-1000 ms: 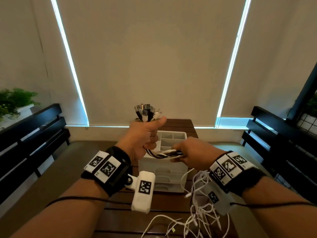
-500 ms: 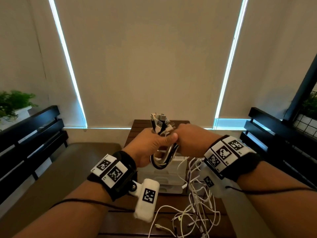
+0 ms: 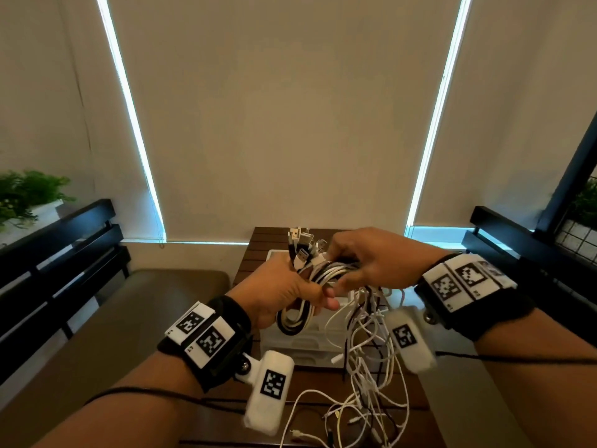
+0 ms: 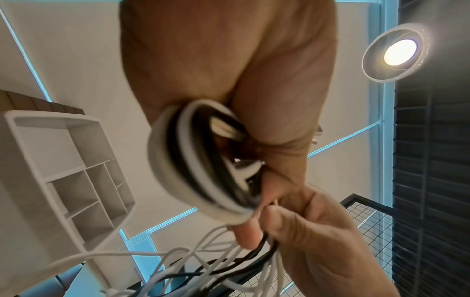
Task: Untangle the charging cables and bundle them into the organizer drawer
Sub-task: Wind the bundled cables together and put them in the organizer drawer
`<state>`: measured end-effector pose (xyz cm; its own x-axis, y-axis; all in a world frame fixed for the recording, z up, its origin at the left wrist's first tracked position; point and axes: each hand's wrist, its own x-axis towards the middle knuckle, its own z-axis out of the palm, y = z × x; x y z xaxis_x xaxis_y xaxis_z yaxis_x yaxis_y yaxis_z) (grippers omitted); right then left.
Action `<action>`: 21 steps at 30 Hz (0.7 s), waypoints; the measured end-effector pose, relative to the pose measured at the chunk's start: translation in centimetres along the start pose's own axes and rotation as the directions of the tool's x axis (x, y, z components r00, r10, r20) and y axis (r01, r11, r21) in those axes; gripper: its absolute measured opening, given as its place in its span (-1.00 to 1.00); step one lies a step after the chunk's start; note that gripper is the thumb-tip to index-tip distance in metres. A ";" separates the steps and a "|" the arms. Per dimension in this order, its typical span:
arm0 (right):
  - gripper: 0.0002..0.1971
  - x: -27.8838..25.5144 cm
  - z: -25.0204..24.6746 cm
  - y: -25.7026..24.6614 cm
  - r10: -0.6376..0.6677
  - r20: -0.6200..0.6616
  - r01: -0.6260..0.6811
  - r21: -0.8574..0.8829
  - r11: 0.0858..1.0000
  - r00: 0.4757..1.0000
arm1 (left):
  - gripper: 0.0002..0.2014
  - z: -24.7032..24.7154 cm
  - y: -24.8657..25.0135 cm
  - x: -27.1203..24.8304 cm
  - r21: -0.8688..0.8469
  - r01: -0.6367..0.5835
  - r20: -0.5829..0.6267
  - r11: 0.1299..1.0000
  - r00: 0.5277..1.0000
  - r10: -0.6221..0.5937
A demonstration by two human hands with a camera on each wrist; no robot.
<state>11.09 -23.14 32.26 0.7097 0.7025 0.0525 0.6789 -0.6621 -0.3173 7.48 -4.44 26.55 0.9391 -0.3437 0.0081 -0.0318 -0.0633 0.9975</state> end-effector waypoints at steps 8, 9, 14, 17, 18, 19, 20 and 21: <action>-0.66 0.2 1.0 0.7 -0.049 -0.215 0.074 0.111 0.991 0.975 | -0.74 0.6 -0.5 0.4 -0.178 0.048 0.007 0.983 0.999 -0.048; -0.66 0.4 1.0 0.8 -0.046 -0.220 0.072 0.112 0.991 0.974 | -0.72 0.7 -0.6 0.4 -0.163 0.047 0.010 0.985 0.999 -0.046; -0.61 1.3 1.7 1.0 -0.030 -0.249 0.043 0.046 0.998 0.968 | -0.77 0.9 -1.2 1.1 -0.144 0.032 -0.050 0.989 0.998 -0.040; -0.67 1.5 2.6 0.9 -0.052 -0.286 0.064 0.033 0.997 0.957 | -0.85 0.9 -1.5 1.0 -0.045 0.020 -0.126 0.999 0.992 -0.026; -0.72 1.5 2.9 0.9 -0.065 -0.297 0.077 0.029 0.997 0.953 | -0.86 0.9 -1.8 0.9 -0.004 0.018 -0.143 1.000 0.990 -0.018; -0.78 1.5 3.1 1.0 -0.081 -0.315 0.090 0.013 0.996 0.946 | -0.88 1.1 -2.0 1.0 0.025 0.017 -0.158 1.000 0.987 -0.013; -0.82 1.6 3.4 1.2 -0.092 -0.333 0.094 -0.010 0.996 0.939 | -0.90 1.2 -2.4 1.0 0.031 0.023 -0.188 0.999 0.982 -0.017; -0.84 1.5 3.7 1.4 -0.097 -0.362 0.093 -0.028 0.995 0.927 | -0.93 1.3 -2.8 1.1 0.018 0.030 -0.224 0.999 0.974 -0.025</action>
<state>12.45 -22.06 28.40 0.6605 0.6210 0.4220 0.7468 -0.6013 -0.2840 8.15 -5.90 23.70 0.9923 -0.1236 -0.0015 -0.0098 -0.0908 0.9958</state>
